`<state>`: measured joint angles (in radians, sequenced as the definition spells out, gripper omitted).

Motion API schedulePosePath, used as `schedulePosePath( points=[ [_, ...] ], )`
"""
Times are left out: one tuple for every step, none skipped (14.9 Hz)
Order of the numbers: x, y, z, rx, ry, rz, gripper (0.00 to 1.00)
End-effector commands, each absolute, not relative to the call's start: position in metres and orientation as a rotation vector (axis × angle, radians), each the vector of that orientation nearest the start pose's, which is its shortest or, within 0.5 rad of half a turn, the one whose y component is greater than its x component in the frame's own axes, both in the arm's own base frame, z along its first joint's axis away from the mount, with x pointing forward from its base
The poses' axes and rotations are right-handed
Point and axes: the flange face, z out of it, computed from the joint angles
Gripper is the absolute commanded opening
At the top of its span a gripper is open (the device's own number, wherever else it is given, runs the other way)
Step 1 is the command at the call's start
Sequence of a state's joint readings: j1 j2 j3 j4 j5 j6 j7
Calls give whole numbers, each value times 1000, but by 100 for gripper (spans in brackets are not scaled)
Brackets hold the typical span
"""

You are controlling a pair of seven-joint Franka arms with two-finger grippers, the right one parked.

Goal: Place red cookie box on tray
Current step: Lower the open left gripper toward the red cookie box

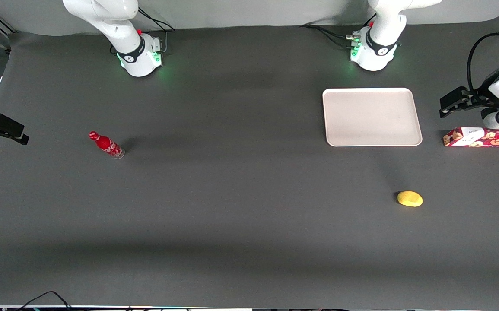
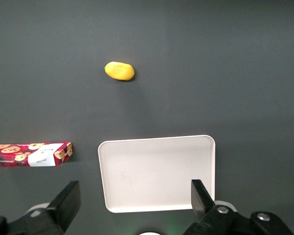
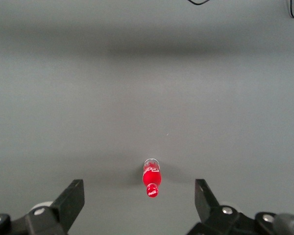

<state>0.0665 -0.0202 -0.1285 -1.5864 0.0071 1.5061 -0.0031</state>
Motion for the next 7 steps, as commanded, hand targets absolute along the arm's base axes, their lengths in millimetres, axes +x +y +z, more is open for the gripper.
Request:
schedulePosePath(
  points=[
    [544,-35,629,-3116,65,70,100],
    [544,-35,629,-3114,68,70,100],
    [544,-36,630,-3116,70,68,100],
    [544,-36,630,-3117,66,70,100],
    [544,-36,630,-3119,68,70,100],
    [544,-36,629,-3117,66,73,100],
    [544,-36,630,-3117,68,70,100]
  ],
)
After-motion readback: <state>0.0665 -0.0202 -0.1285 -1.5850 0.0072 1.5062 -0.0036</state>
